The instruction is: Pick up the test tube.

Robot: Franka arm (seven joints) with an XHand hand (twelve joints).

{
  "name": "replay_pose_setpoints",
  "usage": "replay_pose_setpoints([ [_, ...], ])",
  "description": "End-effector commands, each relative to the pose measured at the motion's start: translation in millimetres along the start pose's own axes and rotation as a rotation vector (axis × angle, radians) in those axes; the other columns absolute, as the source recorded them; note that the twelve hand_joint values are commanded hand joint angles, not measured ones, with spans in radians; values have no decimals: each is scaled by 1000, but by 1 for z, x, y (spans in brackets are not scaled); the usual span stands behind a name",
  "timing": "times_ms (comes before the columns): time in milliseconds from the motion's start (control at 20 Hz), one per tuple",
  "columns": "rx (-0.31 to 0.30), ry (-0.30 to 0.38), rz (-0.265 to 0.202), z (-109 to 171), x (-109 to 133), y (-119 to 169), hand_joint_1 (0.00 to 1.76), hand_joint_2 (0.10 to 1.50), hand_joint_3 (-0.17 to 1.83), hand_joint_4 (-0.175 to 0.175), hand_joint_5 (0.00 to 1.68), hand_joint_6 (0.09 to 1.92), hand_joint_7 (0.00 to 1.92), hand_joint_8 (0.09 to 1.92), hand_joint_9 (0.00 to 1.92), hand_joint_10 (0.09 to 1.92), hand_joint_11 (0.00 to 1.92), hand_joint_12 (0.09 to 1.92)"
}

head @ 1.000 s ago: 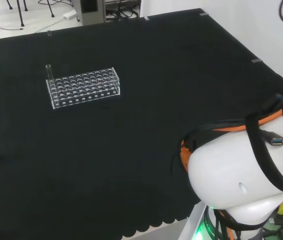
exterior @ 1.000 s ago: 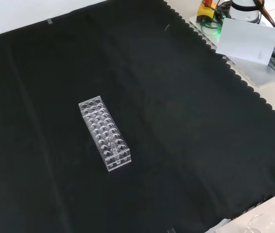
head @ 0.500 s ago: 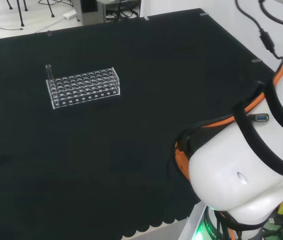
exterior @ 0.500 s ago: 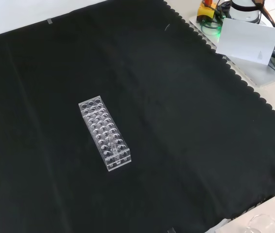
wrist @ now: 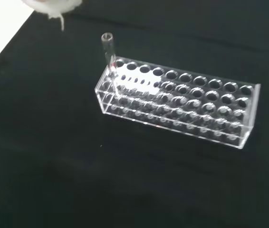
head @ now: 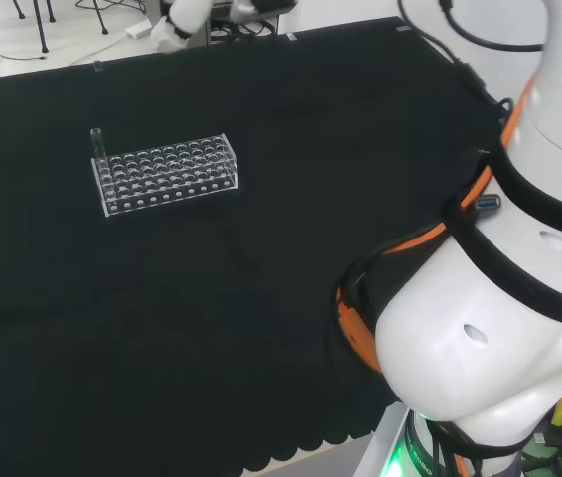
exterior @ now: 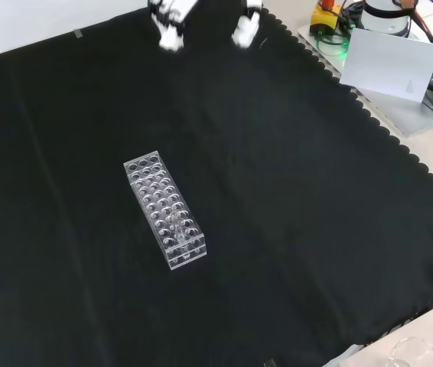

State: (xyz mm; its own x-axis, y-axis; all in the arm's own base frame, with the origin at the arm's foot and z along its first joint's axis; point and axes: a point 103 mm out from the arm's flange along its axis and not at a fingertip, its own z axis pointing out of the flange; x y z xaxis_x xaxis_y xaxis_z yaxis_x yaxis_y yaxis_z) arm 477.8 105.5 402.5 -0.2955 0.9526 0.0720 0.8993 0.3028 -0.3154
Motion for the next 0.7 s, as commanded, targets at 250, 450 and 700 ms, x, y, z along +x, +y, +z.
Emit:
replay_pose_setpoints([
  [250, 72, 16, -65, 46, 51, 100, 785, 706, 524, -72, 234, 87, 207, 849, 231, 989, 0, 1504],
  [450, 82, 5, -137, 59, 81, 129, 792, 708, 530, -77, 243, 87, 210, 847, 238, 985, 0, 1529],
  [700, 92, -46, -225, 77, 120, 164, 799, 709, 533, -78, 247, 87, 212, 847, 242, 985, 0, 1535],
])
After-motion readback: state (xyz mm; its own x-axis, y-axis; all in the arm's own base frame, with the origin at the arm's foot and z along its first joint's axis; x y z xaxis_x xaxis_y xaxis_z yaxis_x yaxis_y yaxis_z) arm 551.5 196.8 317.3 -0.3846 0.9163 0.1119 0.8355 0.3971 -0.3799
